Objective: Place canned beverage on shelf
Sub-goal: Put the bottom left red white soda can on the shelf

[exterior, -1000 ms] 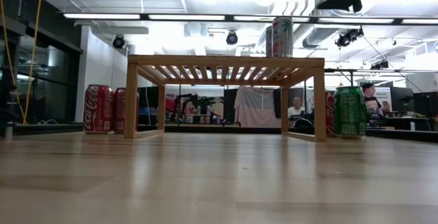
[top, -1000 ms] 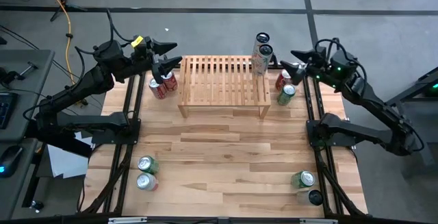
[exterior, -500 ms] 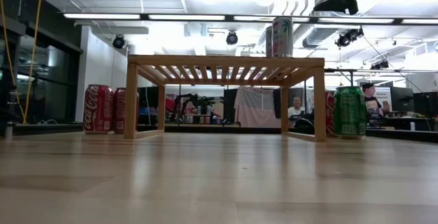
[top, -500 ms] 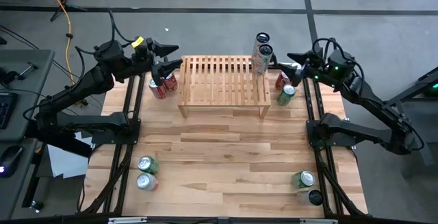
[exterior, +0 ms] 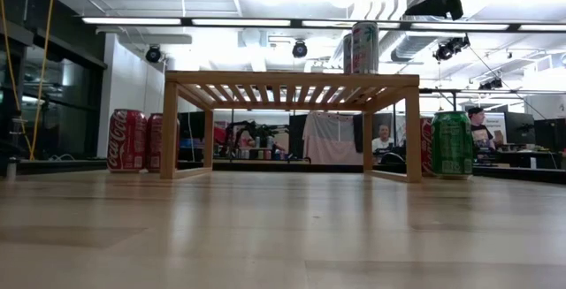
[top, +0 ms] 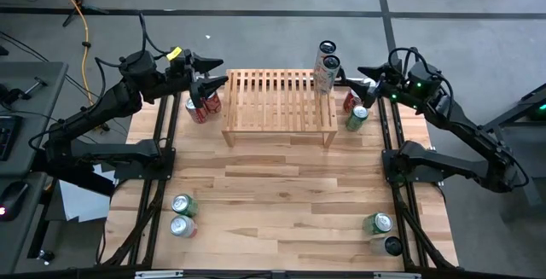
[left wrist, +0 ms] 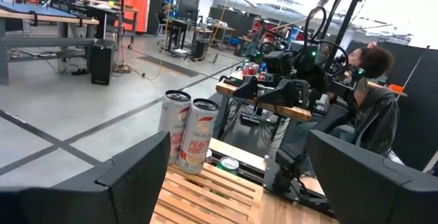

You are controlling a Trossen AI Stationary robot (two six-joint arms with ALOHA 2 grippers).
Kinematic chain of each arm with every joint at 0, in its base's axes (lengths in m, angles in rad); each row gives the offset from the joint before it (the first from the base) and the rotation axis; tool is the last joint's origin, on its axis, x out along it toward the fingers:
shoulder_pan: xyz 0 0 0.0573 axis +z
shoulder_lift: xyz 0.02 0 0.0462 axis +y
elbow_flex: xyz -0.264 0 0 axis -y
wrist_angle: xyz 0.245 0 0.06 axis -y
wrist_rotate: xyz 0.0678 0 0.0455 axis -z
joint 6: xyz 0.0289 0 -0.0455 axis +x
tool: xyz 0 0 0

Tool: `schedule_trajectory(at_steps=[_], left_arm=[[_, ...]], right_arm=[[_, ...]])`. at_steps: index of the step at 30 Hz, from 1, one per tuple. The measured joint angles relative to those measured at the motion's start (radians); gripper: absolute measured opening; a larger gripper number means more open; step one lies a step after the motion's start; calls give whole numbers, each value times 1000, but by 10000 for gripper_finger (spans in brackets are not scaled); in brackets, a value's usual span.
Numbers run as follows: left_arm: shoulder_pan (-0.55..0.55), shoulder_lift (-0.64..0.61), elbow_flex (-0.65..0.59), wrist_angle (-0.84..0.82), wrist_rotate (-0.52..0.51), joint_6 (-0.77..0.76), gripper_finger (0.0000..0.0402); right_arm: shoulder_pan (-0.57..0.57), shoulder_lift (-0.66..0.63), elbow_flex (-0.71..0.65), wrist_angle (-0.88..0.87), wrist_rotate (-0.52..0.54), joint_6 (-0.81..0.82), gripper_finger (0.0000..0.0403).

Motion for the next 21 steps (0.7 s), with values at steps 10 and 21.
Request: schedule_trajectory(at_steps=[10, 21], left_arm=[[18, 56, 82, -355, -316, -84, 333], [232, 265, 30, -1012, -425, -255, 333]], right_arm=[[0, 0, 0, 1, 1, 7, 374], [0, 0, 0, -8, 2, 10, 374]])
